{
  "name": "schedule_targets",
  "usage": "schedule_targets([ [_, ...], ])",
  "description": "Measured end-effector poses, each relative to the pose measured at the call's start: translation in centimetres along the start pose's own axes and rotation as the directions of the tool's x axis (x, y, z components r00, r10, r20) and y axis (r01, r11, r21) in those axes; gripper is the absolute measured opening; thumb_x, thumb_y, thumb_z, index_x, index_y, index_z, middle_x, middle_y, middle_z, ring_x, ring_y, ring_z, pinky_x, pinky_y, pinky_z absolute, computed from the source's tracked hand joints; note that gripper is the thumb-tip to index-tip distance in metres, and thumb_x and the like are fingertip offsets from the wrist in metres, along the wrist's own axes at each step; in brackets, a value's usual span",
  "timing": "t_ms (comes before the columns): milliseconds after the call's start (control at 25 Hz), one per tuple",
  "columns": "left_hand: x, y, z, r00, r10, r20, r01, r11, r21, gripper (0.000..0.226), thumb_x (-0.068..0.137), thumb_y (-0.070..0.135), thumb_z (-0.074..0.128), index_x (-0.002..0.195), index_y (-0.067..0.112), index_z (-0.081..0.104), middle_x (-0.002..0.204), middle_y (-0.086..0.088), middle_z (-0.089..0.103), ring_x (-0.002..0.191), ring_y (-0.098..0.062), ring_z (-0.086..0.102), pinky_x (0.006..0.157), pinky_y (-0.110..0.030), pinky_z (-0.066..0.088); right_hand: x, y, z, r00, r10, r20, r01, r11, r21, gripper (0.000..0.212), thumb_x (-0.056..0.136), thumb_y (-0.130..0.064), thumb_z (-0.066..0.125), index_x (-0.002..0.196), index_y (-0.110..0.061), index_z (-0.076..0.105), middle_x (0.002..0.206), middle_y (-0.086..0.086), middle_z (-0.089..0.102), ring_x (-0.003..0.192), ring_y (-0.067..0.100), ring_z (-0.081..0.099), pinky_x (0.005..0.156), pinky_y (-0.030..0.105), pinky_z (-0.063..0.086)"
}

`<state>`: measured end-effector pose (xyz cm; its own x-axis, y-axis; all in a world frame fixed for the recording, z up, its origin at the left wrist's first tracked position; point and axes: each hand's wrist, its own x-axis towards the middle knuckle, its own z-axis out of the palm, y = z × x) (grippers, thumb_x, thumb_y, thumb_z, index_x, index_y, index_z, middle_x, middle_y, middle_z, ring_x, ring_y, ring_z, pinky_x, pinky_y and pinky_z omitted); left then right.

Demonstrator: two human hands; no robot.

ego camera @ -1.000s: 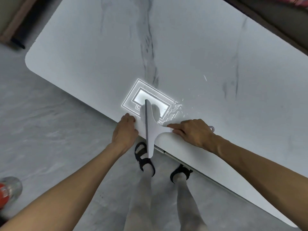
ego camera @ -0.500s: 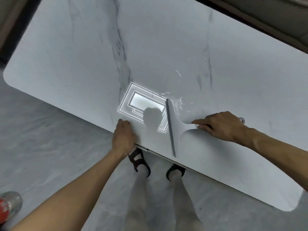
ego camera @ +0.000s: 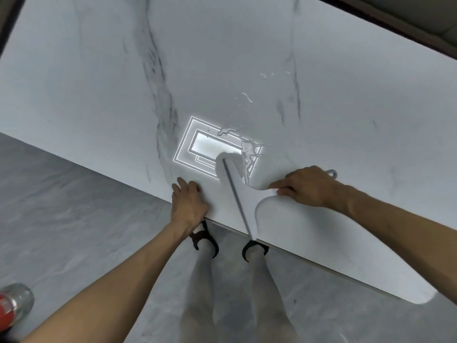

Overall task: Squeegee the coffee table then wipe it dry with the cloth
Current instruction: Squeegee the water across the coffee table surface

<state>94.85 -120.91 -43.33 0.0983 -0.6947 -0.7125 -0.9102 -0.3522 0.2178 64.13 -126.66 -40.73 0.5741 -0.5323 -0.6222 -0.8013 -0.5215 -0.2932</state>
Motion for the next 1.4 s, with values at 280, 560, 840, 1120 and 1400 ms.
schedule_targets([
  [280,1.2,-0.4,-0.4,0.997,-0.040,0.062,0.044,0.997,-0.066,0.033,0.073,0.010,0.047,0.106,0.013,0.046,0.129,-0.021,0.047,0.119,-0.044,0.045,0.086,-0.042,0.045,-6.0,7.4,-4.0,0.983,0.182,-0.015,-0.182,0.981,-0.069,0.033,0.095,-0.053,0.032,0.125,-0.064,0.043,0.106,-0.019,0.068,0.096,0.013,0.064,0.069,0.028,0.038],
  [560,1.1,-5.5,-3.6,0.915,-0.299,-0.272,0.149,0.875,-0.460,0.006,0.090,0.020,0.054,0.090,0.014,0.055,0.088,-0.002,0.062,0.079,-0.021,0.056,0.069,-0.029,0.040,5.2,-6.3,-3.3,0.977,-0.214,0.009,0.215,0.976,-0.041,0.036,0.100,-0.047,0.035,0.132,-0.049,0.050,0.111,-0.012,0.068,0.102,0.015,0.063,0.069,0.025,0.031],
  [840,3.5,-9.3,-5.9,0.920,-0.216,-0.329,0.122,0.951,-0.284,0.034,0.090,0.022,0.049,0.058,0.012,0.044,0.060,-0.001,0.047,0.058,-0.020,0.044,0.049,-0.028,0.027,13.0,-10.8,-4.3,0.976,-0.212,-0.055,0.212,0.977,-0.002,0.035,0.099,-0.047,0.038,0.130,-0.046,0.054,0.118,-0.009,0.068,0.107,0.019,0.062,0.075,0.030,0.039],
  [1120,5.2,-6.7,-6.0,0.992,-0.029,-0.119,0.013,0.991,-0.136,0.014,0.093,0.015,0.042,0.091,0.007,0.054,0.108,-0.009,0.045,0.095,-0.024,0.049,0.075,-0.033,0.040,5.5,-0.1,-5.0,0.917,0.364,-0.163,-0.322,0.916,0.238,0.032,0.098,-0.047,0.039,0.126,-0.054,0.053,0.119,-0.010,0.068,0.107,0.023,0.061,0.077,0.032,0.042],
  [1400,4.7,-6.8,-8.9,0.988,0.031,-0.154,-0.028,0.999,0.022,0.031,0.092,0.015,0.045,0.121,0.007,0.052,0.123,-0.010,0.054,0.106,-0.029,0.056,0.082,-0.037,0.046,-1.9,2.0,-5.5,0.826,0.524,-0.207,-0.486,0.849,0.206,0.037,0.095,-0.057,0.031,0.126,-0.056,0.051,0.122,-0.015,0.066,0.110,0.021,0.061,0.072,0.030,0.040],
])
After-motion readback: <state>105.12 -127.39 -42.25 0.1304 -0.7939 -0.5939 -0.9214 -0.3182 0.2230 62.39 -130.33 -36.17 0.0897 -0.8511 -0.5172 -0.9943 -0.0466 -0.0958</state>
